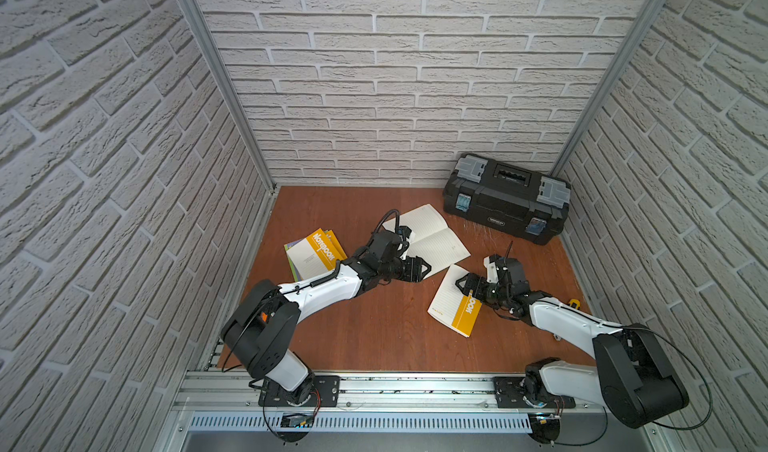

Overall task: Close the notebook
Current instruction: Pick up the notebook from the center of the board.

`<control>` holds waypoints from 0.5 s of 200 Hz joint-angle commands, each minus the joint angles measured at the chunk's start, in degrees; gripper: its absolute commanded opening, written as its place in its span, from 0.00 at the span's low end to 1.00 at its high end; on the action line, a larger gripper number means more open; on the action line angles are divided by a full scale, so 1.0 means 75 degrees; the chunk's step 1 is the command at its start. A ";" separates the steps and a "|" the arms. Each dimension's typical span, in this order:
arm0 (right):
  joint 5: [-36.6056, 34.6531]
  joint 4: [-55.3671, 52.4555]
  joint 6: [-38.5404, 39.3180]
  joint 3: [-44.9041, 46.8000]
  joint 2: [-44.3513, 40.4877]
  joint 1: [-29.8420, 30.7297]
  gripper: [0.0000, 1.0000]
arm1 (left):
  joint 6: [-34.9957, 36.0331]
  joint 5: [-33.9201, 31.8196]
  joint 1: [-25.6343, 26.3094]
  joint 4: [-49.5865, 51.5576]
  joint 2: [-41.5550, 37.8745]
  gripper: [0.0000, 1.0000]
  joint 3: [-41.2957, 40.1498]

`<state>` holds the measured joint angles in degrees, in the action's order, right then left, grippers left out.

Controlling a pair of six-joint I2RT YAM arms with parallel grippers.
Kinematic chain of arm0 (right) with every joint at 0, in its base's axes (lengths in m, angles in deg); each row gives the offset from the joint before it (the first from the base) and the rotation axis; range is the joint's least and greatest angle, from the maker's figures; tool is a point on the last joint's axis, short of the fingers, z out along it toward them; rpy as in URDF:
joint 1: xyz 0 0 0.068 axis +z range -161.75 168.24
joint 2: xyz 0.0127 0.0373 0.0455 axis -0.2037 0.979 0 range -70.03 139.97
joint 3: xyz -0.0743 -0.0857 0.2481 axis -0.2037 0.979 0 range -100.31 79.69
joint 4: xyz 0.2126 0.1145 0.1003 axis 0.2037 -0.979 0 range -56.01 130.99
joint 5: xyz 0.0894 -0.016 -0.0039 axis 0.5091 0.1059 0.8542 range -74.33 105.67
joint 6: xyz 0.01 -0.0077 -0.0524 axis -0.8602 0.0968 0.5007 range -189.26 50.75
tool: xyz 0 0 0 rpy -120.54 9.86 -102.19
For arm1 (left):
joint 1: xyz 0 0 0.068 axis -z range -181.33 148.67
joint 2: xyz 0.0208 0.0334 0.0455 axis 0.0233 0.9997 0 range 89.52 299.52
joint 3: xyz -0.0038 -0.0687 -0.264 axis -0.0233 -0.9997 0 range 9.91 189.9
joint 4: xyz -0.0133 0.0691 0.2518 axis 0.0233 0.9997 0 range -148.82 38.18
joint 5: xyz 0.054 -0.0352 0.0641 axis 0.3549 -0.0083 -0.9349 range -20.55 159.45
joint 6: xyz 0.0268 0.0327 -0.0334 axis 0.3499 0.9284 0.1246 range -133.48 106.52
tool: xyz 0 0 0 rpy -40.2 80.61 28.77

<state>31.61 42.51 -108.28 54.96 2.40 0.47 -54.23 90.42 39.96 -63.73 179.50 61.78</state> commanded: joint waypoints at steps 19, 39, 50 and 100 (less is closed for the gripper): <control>-0.0050 -0.0318 0.0059 0.0030 0.0084 0.0028 0.94 | -0.1268 0.0971 -0.0332 -0.1243 0.0428 0.68 -0.0334; -0.0052 -0.0343 0.0056 0.0049 0.0021 0.0016 0.94 | -0.1552 0.1181 -0.0467 -0.1489 0.0729 0.67 -0.0374; -0.0054 -0.0326 0.0053 0.0062 0.0011 0.0022 0.94 | -0.1641 0.1266 -0.0514 -0.1481 0.0907 0.66 -0.0317; 0.0021 -0.0179 0.0059 0.0093 0.0187 0.0021 0.94 | -0.2298 0.1469 -0.0447 -0.1938 0.1472 0.63 -0.0238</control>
<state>31.92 42.53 -108.21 54.93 2.44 0.47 -67.74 99.36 36.31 -73.61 189.11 59.77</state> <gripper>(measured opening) 0.940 0.641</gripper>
